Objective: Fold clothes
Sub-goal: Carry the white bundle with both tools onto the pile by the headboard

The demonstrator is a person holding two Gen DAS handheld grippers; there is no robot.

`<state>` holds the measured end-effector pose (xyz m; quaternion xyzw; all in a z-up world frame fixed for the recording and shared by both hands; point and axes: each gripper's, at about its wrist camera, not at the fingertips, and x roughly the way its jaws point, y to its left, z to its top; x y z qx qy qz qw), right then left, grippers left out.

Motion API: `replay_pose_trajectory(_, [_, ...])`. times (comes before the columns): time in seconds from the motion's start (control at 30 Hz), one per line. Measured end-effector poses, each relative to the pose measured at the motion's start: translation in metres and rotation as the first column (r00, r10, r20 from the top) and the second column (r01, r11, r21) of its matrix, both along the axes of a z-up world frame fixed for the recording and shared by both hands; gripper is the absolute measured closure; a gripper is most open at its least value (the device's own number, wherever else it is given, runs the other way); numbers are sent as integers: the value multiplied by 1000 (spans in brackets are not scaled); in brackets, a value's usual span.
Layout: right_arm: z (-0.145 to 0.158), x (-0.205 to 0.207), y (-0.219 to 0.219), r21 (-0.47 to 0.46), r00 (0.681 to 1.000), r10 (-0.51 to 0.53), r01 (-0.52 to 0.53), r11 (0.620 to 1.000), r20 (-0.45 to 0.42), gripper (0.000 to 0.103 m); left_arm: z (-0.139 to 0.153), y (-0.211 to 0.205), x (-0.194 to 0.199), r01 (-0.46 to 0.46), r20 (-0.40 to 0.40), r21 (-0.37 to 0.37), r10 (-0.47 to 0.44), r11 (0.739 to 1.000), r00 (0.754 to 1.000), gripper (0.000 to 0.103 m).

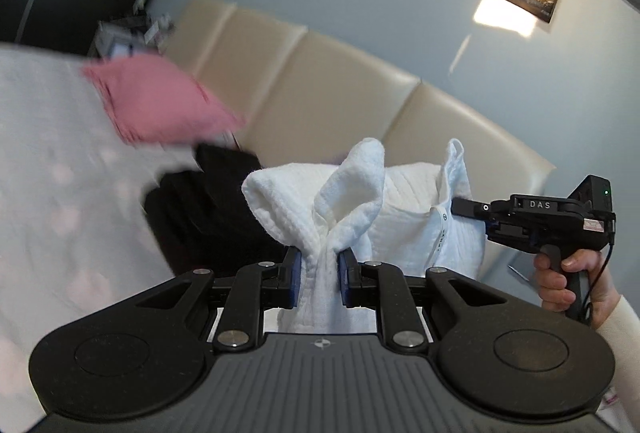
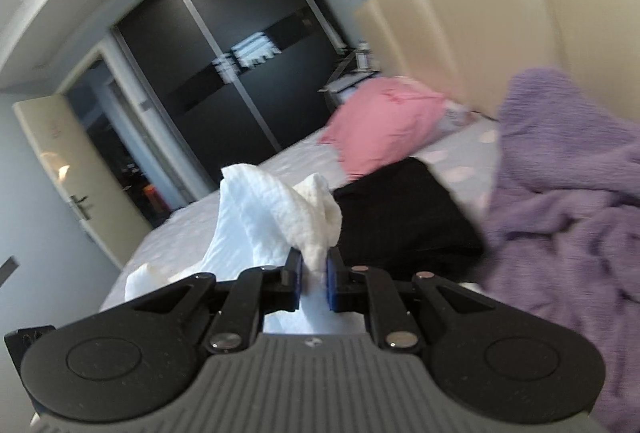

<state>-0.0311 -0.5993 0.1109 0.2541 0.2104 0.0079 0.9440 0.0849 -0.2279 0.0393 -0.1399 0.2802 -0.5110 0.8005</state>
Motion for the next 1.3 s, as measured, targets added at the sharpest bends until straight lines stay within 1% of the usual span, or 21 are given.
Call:
replay_pose_trajectory(0.07, [-7,-4,-14,-12,999,-20,19,1000,-44,89,-16,-16,-2,27,-52,1,-26,1000,998,87])
replay_pose_trajectory(0.17, [-19,-9,-34,-31,993,-50,47,998,-110,89,-41,-35,-10,66,-108,24,-63,997,992,87])
replay_pose_trajectory(0.23, [-32,-7,-46,-32,986,-70,66,997,-154,89,-59,-46,-10,81,-152,43,-74,996,986,87])
replay_pose_trajectory(0.4, [-80,20,-74,-1,966,-98,101,995,-239,91,-103,-59,8,59,-244,103,-32,993,969,87])
replay_pose_trajectory(0.47, [-95,33,-79,0,960,-97,101,995,-264,91,-116,-61,21,43,-273,128,-7,991,962,87])
replay_pose_trajectory(0.53, [-109,45,-84,0,953,-97,101,995,-289,92,-128,-66,32,28,-295,158,20,987,955,88])
replay_pose_trajectory(0.7, [-146,77,-97,1,932,-95,102,995,-350,91,-150,-72,52,21,-338,187,44,982,940,87])
replay_pose_trajectory(0.83, [-172,97,-102,2,919,-81,89,996,-385,91,-162,-64,54,27,-359,202,49,979,932,86])
replay_pose_trajectory(0.93, [-188,105,-105,20,911,-64,80,997,-407,91,-172,-57,56,12,-407,201,73,980,911,82])
replay_pose_trajectory(0.97, [-193,106,-105,27,907,-59,77,997,-417,90,-174,-55,56,7,-419,199,79,980,905,78])
replay_pose_trajectory(1.0, [-195,106,-106,37,905,-53,75,996,-422,85,-174,-54,56,4,-423,195,81,981,902,77])
replay_pose_trajectory(1.03, [-195,104,-108,52,905,-46,74,996,-422,83,-173,-53,57,0,-428,191,83,982,900,75])
replay_pose_trajectory(1.07, [-194,102,-111,74,907,-36,74,995,-419,76,-172,-54,59,-2,-428,193,86,981,900,71])
replay_pose_trajectory(1.1, [-194,102,-115,105,911,-25,74,992,-411,60,-170,-54,62,-4,-428,195,89,981,899,63])
replay_pose_trajectory(1.13, [-193,101,-120,136,915,-13,74,988,-404,55,-169,-54,64,-14,-429,192,97,981,898,60])
replay_pose_trajectory(1.2, [-193,105,-126,184,919,6,73,980,-393,54,-167,-55,70,-27,-437,183,106,983,893,58])
replay_pose_trajectory(1.23, [-194,109,-127,199,919,17,68,978,-393,51,-166,-55,72,-32,-444,183,111,983,889,56])
replay_pose_trajectory(1.27, [-196,116,-125,199,915,30,55,978,-402,47,-166,-54,74,-36,-448,185,117,982,886,55])
replay_pose_trajectory(1.3, [-199,122,-122,191,909,43,40,981,-415,45,-166,-56,77,-38,-449,193,123,980,885,55])
